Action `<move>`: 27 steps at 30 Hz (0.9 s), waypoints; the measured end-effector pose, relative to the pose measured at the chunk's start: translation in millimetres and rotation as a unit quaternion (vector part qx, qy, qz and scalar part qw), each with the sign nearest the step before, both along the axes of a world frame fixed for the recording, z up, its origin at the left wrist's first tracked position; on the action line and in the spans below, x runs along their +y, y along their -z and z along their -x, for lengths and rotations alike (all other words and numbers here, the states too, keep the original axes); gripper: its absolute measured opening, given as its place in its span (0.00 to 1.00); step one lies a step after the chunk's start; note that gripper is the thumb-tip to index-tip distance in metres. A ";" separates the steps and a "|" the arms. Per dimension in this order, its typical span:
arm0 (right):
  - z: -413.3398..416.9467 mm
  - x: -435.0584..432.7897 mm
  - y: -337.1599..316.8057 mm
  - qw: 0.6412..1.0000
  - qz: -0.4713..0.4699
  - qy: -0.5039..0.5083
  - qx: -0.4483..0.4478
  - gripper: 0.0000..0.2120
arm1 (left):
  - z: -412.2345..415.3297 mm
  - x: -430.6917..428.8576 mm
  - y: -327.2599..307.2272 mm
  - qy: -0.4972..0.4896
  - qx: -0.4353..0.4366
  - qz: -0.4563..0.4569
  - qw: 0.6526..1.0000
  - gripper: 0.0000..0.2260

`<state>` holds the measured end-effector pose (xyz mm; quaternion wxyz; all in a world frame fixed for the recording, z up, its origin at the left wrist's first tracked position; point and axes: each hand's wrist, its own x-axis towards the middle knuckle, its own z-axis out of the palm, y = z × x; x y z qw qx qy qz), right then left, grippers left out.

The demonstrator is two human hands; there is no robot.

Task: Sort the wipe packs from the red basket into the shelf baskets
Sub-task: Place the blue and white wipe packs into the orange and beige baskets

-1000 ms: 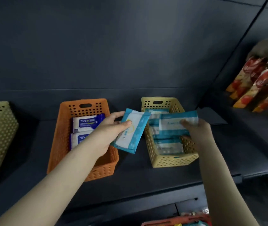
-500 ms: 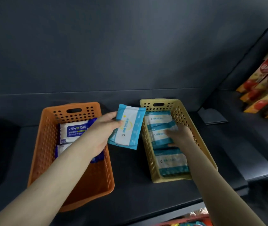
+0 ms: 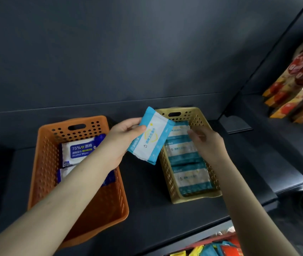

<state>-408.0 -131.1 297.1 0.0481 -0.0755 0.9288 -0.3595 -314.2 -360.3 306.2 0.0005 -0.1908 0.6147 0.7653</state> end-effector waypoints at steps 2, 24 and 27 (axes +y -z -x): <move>-7.0 -4.1 -11.4 0.971 0.188 -0.001 -0.145 0.16 | 7.4 10.2 0.1 0.008 0.010 0.003 1.000 0.12; -21.4 51.0 6.6 0.929 0.032 -0.123 -0.347 0.29 | 34.8 45.0 38.8 0.131 0.014 0.337 0.932 0.28; -20.0 50.9 8.4 0.954 -0.136 -0.148 -0.221 0.22 | 35.0 42.9 40.5 0.136 0.023 0.340 0.930 0.29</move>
